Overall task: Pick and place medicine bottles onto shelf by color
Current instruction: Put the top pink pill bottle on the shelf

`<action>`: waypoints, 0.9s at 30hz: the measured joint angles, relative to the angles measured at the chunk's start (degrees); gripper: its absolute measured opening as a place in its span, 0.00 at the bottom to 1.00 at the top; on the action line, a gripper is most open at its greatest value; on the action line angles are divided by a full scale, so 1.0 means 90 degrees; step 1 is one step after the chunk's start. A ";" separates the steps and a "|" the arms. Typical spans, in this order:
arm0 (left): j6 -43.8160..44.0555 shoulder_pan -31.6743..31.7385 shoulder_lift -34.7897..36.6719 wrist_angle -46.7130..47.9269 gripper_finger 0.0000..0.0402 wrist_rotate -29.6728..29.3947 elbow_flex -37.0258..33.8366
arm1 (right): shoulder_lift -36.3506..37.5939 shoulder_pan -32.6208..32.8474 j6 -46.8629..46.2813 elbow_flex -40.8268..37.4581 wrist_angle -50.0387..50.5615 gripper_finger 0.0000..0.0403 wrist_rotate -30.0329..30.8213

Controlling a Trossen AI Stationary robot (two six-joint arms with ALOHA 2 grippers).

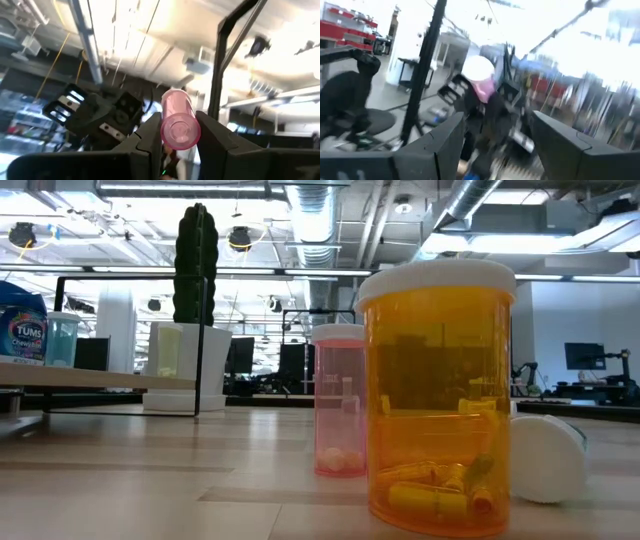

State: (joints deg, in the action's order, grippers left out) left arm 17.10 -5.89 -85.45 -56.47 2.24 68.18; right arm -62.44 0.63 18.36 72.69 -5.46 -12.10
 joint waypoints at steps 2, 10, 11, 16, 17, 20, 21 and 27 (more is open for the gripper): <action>0.0122 0.0000 0.0000 -0.0301 0.19 0.0004 0.0000 | -0.0187 0.0090 0.0393 0.0000 -0.0563 0.62 0.0000; 0.0619 -0.0024 0.0005 -0.0750 0.19 0.0054 0.0000 | -0.1074 0.0138 0.0582 0.0001 -0.2574 0.62 0.0002; 0.0660 -0.0041 0.0005 -0.0725 0.19 0.0063 0.0000 | -0.1171 0.0139 0.0580 0.0012 -0.2683 0.62 0.0002; 0.0695 -0.0105 0.0002 -0.0486 0.19 0.0106 0.0000 | -0.1649 0.0226 0.0188 0.0438 -0.2710 0.62 -0.0002; 0.0723 -0.0119 0.0002 -0.0419 0.19 0.0103 0.0000 | -0.1727 0.0230 0.0093 0.0545 -0.2716 0.62 -0.0017; 0.0905 -0.0148 0.0012 -0.0328 0.19 0.0096 0.0002 | -0.1940 0.0227 -0.0101 0.0851 -0.2509 0.62 -0.0283; 0.0977 -0.0151 0.0012 -0.0305 0.19 0.0109 0.0002 | -0.1980 0.0227 -0.0175 0.0938 -0.2379 0.62 -0.0366; 0.1079 -0.0178 0.0002 -0.0218 0.19 0.0107 0.0002 | -0.2063 0.0314 -0.0439 0.1253 -0.1889 0.62 -0.0651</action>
State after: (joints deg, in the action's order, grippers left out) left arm 26.81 -7.49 -85.43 -58.43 3.21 68.20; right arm -81.01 3.46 14.41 83.96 -22.46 -17.96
